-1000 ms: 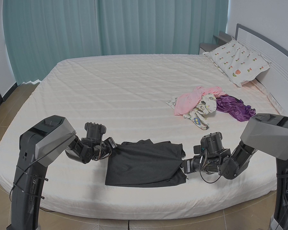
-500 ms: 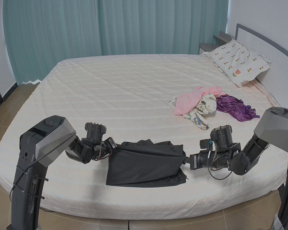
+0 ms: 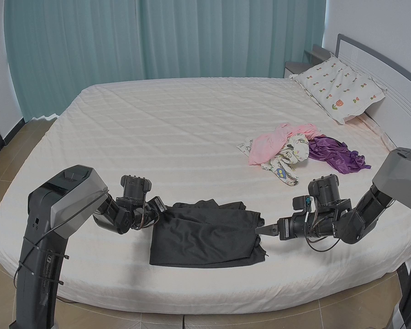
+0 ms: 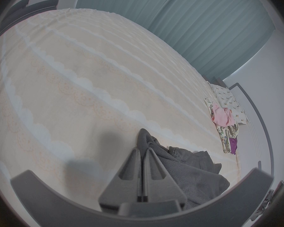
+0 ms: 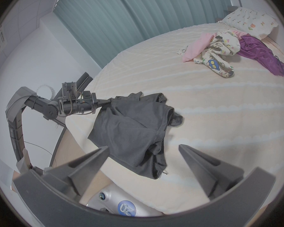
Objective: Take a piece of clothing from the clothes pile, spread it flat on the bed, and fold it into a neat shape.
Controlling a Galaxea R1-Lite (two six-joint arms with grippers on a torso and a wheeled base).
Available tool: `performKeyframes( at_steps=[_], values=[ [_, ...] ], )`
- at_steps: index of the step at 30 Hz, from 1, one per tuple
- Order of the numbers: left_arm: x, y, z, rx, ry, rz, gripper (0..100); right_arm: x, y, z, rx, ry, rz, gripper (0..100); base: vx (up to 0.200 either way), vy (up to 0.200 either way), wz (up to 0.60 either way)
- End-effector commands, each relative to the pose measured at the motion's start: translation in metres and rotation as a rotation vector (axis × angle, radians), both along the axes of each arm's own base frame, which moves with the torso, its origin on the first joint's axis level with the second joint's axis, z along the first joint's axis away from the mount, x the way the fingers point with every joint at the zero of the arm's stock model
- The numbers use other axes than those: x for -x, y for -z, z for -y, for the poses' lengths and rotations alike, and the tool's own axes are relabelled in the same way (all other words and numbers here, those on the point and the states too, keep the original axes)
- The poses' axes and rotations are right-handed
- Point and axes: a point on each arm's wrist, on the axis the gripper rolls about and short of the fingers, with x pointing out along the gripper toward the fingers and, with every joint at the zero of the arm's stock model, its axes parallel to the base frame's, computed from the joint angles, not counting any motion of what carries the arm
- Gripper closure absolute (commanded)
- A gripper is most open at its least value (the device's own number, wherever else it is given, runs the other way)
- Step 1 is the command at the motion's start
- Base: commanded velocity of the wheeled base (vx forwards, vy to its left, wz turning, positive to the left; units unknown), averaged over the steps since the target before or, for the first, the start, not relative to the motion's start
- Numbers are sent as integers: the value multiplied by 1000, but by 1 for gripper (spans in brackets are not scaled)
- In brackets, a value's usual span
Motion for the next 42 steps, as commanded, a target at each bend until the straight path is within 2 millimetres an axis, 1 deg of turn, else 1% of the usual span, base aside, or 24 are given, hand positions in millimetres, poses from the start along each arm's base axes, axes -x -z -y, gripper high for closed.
performKeyframes(
  at_steps=[1,3,4,7,8,10,13,15,16,19,20,26,33,36,42],
  values=[
    [0,0,0,1,0,-1,100,-8,8,-2,-8,14,-13,0,0,0,0],
    [0,0,0,1,0,-1,100,-12,17,-5,-11,30,-33,0,0,0,0],
    [0,0,0,1,0,-1,100,-17,26,-10,-27,52,-59,0,0,0,0],
    [0,0,0,1,0,1,100,-30,40,-26,-65,124,-100,0,0,0,0],
    [0,0,0,1,0,1,100,-30,40,-26,-65,124,-100,0,0,0,0],
    [0,0,0,1,0,-1,100,-47,52,-39,-74,217,-91,0,0,0,0],
    [1,0,0,1,-1,-2,100,-61,67,-45,-56,264,-68,0,0,0,0],
    [1,0,0,1,-1,-2,100,-69,70,-47,-61,274,-60,0,0,0,0],
    [1,0,0,1,-1,-2,100,-69,70,-47,-61,274,-60,0,0,0,0],
    [1,0,0,1,-1,-2,100,-82,75,-50,-69,282,-43,0,0,0,0],
    [1,0,0,1,-1,-2,100,-86,77,-51,-69,288,-36,100,0,0,0],
    [1,1,0,1,-1,-4,100,-106,82,-47,-41,371,4,100,0,0,0],
    [1,1,0,0,-2,-4,100,-113,75,-38,-42,416,38,100,0,0,0],
    [1,1,0,-1,-3,-3,100,-119,69,-33,-73,447,70,100,0,0,0],
    [1,3,-1,-18,-19,-2,100,-131,54,-35,-141,472,175,100,0,0,0]
  ],
)
